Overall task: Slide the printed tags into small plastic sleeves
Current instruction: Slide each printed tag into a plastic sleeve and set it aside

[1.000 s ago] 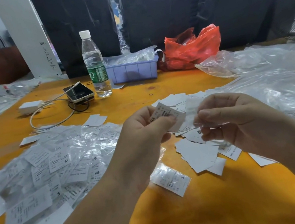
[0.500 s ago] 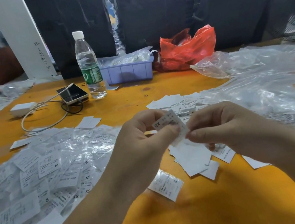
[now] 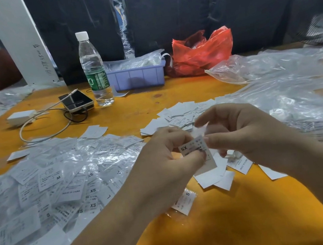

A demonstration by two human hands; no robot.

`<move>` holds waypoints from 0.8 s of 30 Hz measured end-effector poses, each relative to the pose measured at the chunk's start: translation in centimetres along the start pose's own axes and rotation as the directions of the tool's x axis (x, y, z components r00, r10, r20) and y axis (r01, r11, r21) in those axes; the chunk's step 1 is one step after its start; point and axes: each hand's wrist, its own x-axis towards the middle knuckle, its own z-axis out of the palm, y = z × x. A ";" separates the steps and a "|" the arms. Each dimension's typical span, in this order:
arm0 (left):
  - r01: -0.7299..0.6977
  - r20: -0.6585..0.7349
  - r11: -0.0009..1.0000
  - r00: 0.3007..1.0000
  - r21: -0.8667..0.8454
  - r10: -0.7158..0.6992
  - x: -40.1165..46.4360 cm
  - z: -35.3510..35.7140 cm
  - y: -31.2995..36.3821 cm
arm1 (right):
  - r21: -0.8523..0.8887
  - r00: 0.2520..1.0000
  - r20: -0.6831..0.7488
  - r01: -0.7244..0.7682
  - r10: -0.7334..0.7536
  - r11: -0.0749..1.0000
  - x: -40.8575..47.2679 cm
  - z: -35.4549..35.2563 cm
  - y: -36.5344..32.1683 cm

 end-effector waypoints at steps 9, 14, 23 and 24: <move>-0.052 -0.054 0.999 0.997 0.004 0.052 -0.5 0.4 0.0 | 0.073 0.995 -0.046 -0.089 0.092 0.993 0.2 0.0 0.4; -0.075 -0.193 0.996 0.979 -0.050 0.064 -0.3 0.2 -0.1 | 0.334 0.975 0.018 -0.215 0.222 0.918 0.6 0.3 0.6; -0.031 -0.068 0.998 0.997 -0.061 0.027 -0.5 0.8 0.3 | 0.336 0.989 -0.066 -0.101 0.130 0.936 0.4 -0.1 0.4; -0.029 -0.073 0.997 0.997 -0.066 0.024 -0.4 0.8 0.2 | 0.305 0.989 -0.081 -0.093 0.123 0.948 0.3 -0.2 0.4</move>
